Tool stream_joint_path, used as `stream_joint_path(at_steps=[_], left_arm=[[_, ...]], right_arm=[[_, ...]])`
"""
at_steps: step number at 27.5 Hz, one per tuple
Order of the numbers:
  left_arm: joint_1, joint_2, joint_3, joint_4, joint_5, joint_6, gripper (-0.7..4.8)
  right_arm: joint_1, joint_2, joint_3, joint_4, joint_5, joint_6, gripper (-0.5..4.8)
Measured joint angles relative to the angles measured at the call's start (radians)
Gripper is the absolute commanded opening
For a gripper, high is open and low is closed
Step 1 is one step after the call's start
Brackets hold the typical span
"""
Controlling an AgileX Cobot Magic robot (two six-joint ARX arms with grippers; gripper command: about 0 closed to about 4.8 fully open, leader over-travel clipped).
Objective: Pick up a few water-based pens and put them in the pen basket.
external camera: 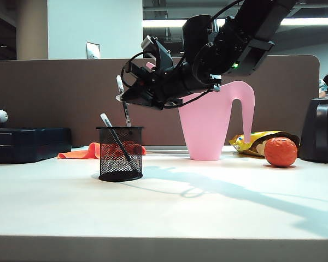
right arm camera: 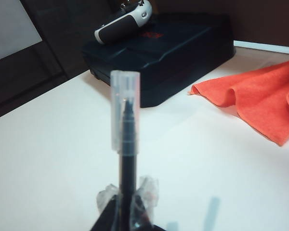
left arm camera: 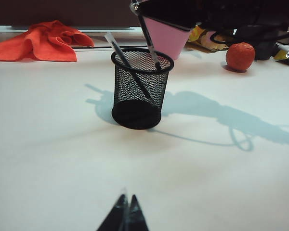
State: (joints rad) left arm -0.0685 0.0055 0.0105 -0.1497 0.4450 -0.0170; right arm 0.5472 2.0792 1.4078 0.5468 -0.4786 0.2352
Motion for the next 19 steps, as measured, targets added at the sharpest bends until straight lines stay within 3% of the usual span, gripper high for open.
stream_joint_path(at_steps=[3,7,9,10,16,19], left_arm=[[0.000,0.000,0.000,0.000,0.000,0.000,-0.04],[0.000,0.000,0.000,0.000,0.000,0.000,-0.04],[0.000,0.000,0.000,0.000,0.000,0.000,-0.04],[0.000,0.000,0.000,0.000,0.000,0.000,-0.04],[0.000,0.000,0.000,0.000,0.000,0.000,-0.04],[0.000,0.000,0.000,0.000,0.000,0.000,-0.04]], right_arm=[[0.000,0.000,0.000,-0.008,0.000,0.000,0.88],[0.000,0.000,0.000,-0.008,0.001,0.000,0.95],[0.000,0.000,0.000,-0.008,0.000,0.000,0.60],[0.000,0.000,0.000,-0.007,0.000,0.000,-0.08],[-0.007,-0.042,-0.001,-0.021,-0.011,-0.005,-0.03],[-0.019,-0.097,-0.001,-0.042,0.032,-0.032,-0.03]])
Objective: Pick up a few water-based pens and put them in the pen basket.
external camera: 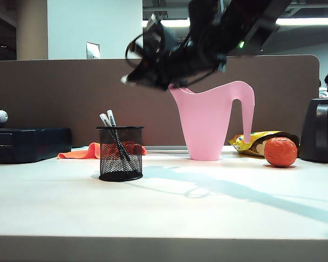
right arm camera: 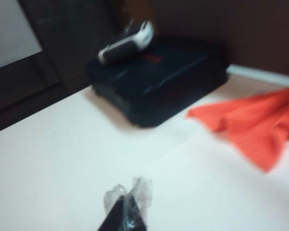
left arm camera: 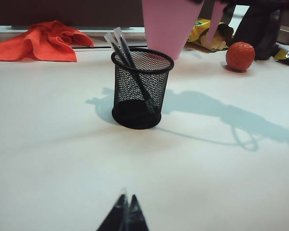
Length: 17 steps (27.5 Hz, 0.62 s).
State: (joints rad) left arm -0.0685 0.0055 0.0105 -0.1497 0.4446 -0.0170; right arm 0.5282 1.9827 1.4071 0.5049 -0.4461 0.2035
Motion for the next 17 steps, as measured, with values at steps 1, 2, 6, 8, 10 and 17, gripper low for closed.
stream_joint_path(at_steps=[1,2,6,8,10,17], left_arm=[[0.000,0.000,0.000,0.000,0.000,0.000,-0.04],[0.000,0.000,0.000,0.000,0.000,0.000,-0.04],[0.000,0.000,0.000,0.000,0.000,0.000,-0.04],[0.000,0.000,0.000,0.000,0.000,0.000,-0.04],[0.000,0.000,0.000,0.000,0.000,0.000,-0.04],[0.000,0.000,0.000,0.000,0.000,0.000,-0.04]], right_arm=[[-0.004,-0.023,0.000,-0.024,0.026,-0.018,-0.03],[-0.013,-0.055,0.000,-0.060,0.055,-0.048,-0.03],[-0.043,-0.199,0.001,-0.211,0.134,-0.199,-0.03],[-0.069,-0.260,0.002,-0.288,0.137,-0.233,-0.03],[-0.095,-0.305,0.002,-0.350,0.147,-0.246,-0.03],[-0.214,-0.474,-0.039,-0.533,0.163,-0.265,-0.04]])
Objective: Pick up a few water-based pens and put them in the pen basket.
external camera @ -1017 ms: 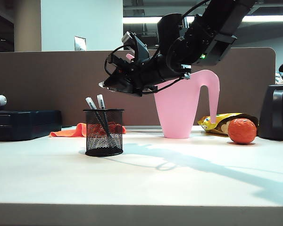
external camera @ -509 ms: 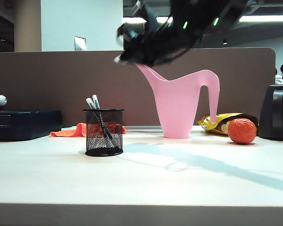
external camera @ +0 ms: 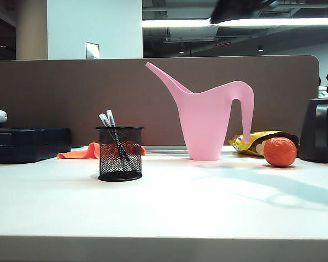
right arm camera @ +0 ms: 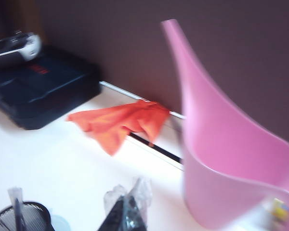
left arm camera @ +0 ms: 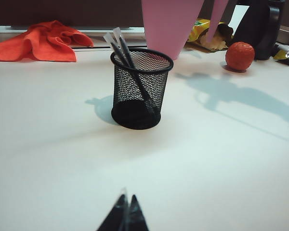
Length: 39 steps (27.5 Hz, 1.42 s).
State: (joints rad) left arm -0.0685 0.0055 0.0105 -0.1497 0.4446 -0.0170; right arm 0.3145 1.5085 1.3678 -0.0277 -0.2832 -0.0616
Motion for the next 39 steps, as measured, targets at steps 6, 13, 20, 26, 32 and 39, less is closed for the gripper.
stream_joint_path(at_steps=[6,13,20,26,32,39], left_arm=[[0.000,0.000,0.000,0.000,0.000,0.000,-0.04],[0.000,0.000,0.000,0.000,0.000,0.000,-0.04],[0.000,0.000,0.000,0.000,-0.065,0.000,-0.04],[0.000,0.000,0.000,0.013,-0.182,0.000,-0.05],[0.000,0.000,0.000,0.035,-0.309,0.000,-0.05],[0.000,0.000,0.000,0.051,-0.359,0.000,-0.05]], right_arm=[[-0.149,-0.249,-0.161,-0.116,-0.002,0.000,-0.04],[-0.290,-0.537,-0.386,-0.211,0.000,0.001,-0.04],[-0.370,-0.830,-0.673,-0.218,-0.001,0.010,-0.04],[-0.370,-1.000,-0.867,-0.210,0.000,0.063,-0.04],[-0.370,-1.258,-1.061,-0.159,0.056,0.111,-0.04],[-0.370,-1.452,-1.208,-0.135,0.082,0.120,-0.04]])
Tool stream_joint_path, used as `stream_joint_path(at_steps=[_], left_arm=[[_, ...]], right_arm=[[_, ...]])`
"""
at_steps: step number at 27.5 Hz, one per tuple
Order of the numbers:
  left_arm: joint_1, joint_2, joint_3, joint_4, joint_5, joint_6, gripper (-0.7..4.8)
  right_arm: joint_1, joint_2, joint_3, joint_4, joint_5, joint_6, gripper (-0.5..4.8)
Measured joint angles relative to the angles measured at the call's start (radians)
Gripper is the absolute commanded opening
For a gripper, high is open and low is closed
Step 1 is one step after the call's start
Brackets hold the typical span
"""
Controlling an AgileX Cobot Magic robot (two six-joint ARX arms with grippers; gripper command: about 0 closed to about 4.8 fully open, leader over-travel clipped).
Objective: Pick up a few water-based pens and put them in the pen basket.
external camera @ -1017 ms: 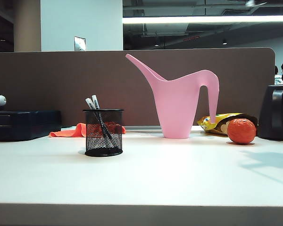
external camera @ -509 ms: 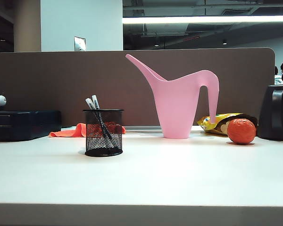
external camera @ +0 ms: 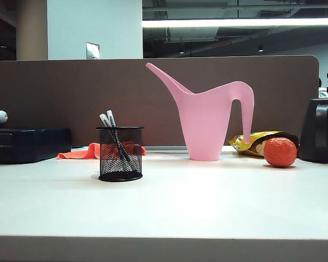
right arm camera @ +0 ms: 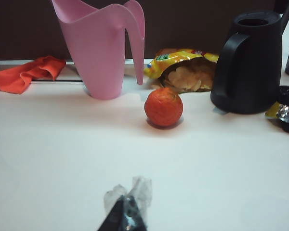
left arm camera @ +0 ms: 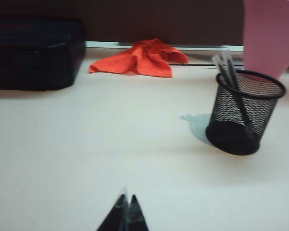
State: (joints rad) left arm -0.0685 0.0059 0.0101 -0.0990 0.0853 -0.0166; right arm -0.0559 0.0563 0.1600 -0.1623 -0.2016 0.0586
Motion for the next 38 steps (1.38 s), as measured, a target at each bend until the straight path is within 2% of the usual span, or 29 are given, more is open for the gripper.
stream_joint_path(at_steps=[7,17,38], left_arm=[[0.000,0.000,0.000,0.067,-0.019,0.000,-0.04],[0.000,0.000,0.000,0.080,-0.018,0.000,-0.04],[0.000,0.000,0.000,0.079,-0.018,0.000,-0.04]], right_arm=[[0.000,-0.057,-0.084,0.032,0.022,0.000,-0.04],[0.000,-0.058,-0.154,0.154,0.087,-0.004,-0.04],[0.000,-0.058,-0.154,0.120,0.094,-0.007,-0.01]])
